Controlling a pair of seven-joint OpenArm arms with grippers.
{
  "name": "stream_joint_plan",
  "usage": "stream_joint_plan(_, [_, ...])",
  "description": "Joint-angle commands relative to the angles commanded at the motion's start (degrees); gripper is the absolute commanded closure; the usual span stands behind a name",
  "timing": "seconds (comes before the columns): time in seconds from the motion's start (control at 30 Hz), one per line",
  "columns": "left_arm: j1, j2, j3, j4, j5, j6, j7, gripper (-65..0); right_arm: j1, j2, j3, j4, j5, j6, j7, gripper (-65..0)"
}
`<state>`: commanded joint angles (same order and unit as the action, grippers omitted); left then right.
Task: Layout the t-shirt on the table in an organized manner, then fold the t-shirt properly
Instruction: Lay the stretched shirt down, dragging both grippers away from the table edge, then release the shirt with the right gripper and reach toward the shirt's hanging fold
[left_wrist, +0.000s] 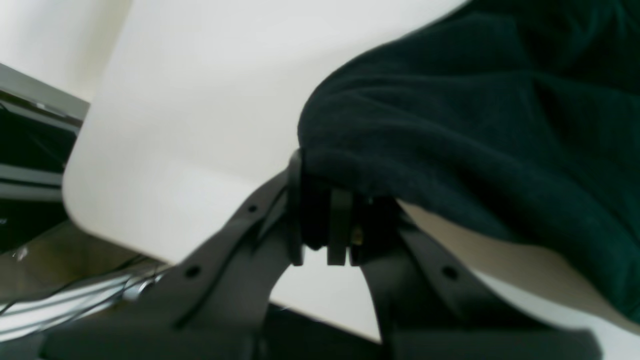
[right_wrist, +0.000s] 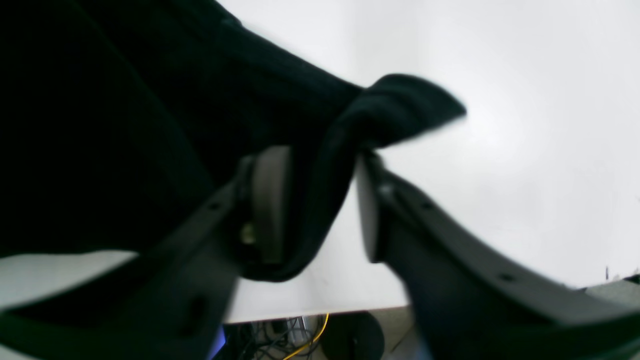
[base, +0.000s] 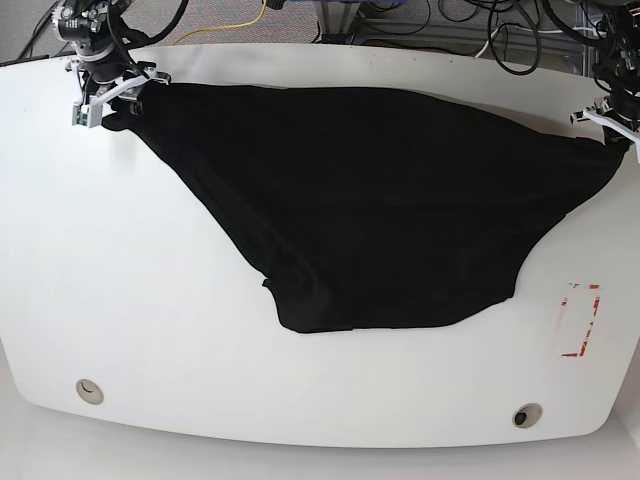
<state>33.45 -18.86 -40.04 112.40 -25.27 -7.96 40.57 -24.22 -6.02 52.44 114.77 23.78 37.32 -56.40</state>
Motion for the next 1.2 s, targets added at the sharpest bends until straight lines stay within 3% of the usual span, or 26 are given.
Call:
stream_joint_plan(0.07, [0.79, 0.00, 0.00, 0.00, 0.00, 0.00, 0.00, 0.0, -0.53, 0.00, -0.09, 0.00, 0.00, 0.00, 0.00, -53.1])
stream_joint_plan(0.13, [1.32, 0.00, 0.00, 0.00, 0.00, 0.00, 0.00, 0.0, -0.79, 0.00, -0.09, 0.00, 0.00, 0.00, 0.00, -61.4])
stream_joint_plan(0.2, [1.41, 0.00, -0.09, 0.00, 0.00, 0.00, 0.00, 0.0, -0.88, 0.00, -0.09, 0.00, 0.00, 0.00, 0.00, -65.0])
stream_joint_plan(0.37, [2.11, 0.00, -0.18, 0.00, 0.00, 0.00, 0.00, 0.0, -0.35, 0.44, -0.09, 0.00, 0.00, 0.00, 0.09, -65.0])
stream_joint_plan(0.63, [2.11, 0.18, -0.18, 0.09, 0.00, 0.00, 0.00, 0.0, 5.80, 4.48, -0.26, 0.00, 0.00, -0.09, 0.00, -65.0])
stream_joint_plan(0.8, [2.11, 0.18, -0.18, 0.09, 0.00, 0.00, 0.00, 0.0, 6.68, 6.51, -0.44, 0.00, 0.00, -2.46, 0.00, -65.0])
stream_joint_plan(0.9, [2.20, 0.09, -0.35, 0.18, 0.00, 0.00, 0.00, 0.0, 6.77, 7.91, -0.62, 0.00, 0.09, -2.81, 0.00, -65.0])
stream_joint_plan(1.2, [2.20, 0.26, -2.64, 0.35, -0.09, 0.00, 2.55, 0.0, 13.63, 11.69, -9.05, -3.43, 0.44, -2.73, 0.00, -65.0])
